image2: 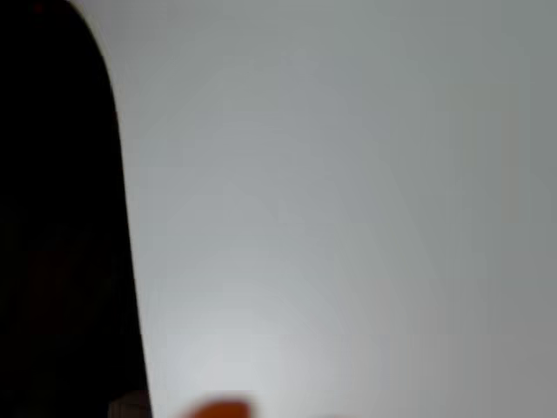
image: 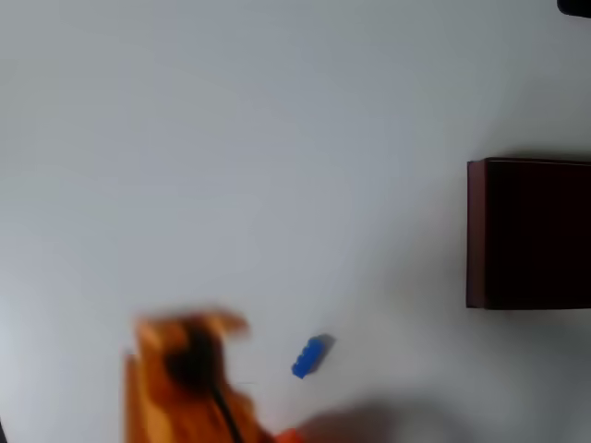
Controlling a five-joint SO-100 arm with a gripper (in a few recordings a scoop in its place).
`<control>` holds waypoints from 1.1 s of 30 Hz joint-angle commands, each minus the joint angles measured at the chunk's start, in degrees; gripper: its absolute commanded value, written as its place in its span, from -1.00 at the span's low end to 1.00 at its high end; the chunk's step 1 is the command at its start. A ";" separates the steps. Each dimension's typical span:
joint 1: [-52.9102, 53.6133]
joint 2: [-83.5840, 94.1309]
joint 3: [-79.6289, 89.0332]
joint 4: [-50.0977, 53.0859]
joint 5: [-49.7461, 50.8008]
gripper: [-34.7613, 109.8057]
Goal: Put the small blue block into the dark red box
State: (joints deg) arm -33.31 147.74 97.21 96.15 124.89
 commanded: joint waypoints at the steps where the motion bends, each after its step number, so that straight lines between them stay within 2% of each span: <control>1: 3.16 -0.88 2.99 8.00 2.29 -0.52; 8: 12.57 -15.64 3.60 9.84 -2.81 -0.52; 10: 15.73 -15.47 3.08 9.49 -1.76 -0.52; 15: 30.59 -13.10 -7.91 9.58 -11.43 -0.52; 17: 33.66 -11.60 -6.86 9.58 -11.78 -0.52; 27: 44.21 -8.17 5.54 9.49 -16.35 -0.52; 33: 47.20 -7.12 6.50 9.49 -16.96 -0.52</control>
State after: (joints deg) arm 12.48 139.13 102.74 104.68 107.67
